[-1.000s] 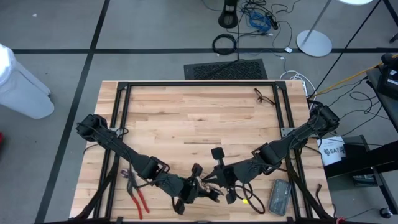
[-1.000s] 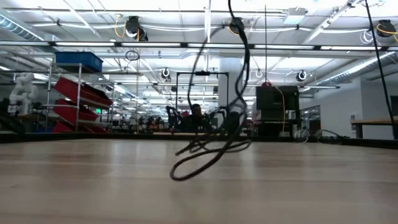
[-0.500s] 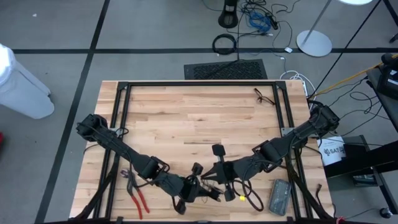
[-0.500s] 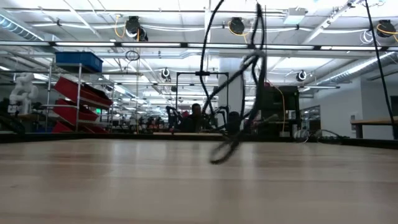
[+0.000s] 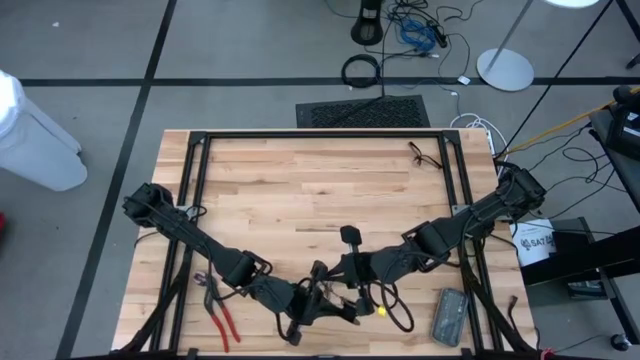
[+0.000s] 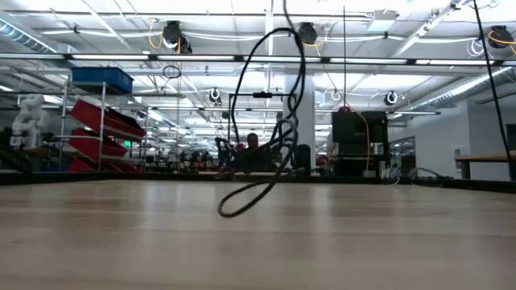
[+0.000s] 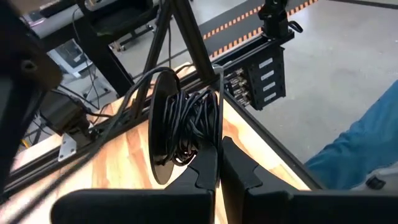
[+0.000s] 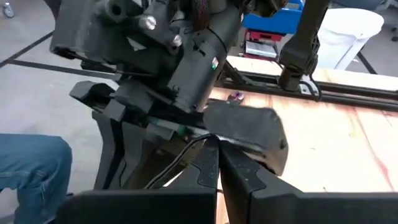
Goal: Coil cords
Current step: Coil the black wire onto the black spool
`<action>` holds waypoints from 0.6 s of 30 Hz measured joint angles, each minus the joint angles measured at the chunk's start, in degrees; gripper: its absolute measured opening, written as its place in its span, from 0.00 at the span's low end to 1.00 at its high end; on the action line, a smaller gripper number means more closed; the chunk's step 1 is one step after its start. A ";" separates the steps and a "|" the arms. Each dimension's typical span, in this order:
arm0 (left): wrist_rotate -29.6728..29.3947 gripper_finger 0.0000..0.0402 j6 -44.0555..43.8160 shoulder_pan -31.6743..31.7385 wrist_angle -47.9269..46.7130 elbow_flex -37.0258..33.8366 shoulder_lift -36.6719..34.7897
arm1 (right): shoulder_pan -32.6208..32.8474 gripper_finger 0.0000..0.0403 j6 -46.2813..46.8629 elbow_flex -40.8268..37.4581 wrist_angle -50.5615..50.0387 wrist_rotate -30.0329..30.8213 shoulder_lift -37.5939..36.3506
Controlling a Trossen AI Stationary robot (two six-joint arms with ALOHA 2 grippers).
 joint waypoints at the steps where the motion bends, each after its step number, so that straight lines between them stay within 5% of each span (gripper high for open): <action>1: 0.01 0.02 0.23 0.00 0.00 0.00 0.00 | 0.00 0.00 0.25 0.00 -0.34 0.00 0.00; 18: -2.54 0.02 6.15 -0.74 3.36 0.00 0.00 | -0.04 0.00 7.37 0.00 -6.08 -5.65 0.00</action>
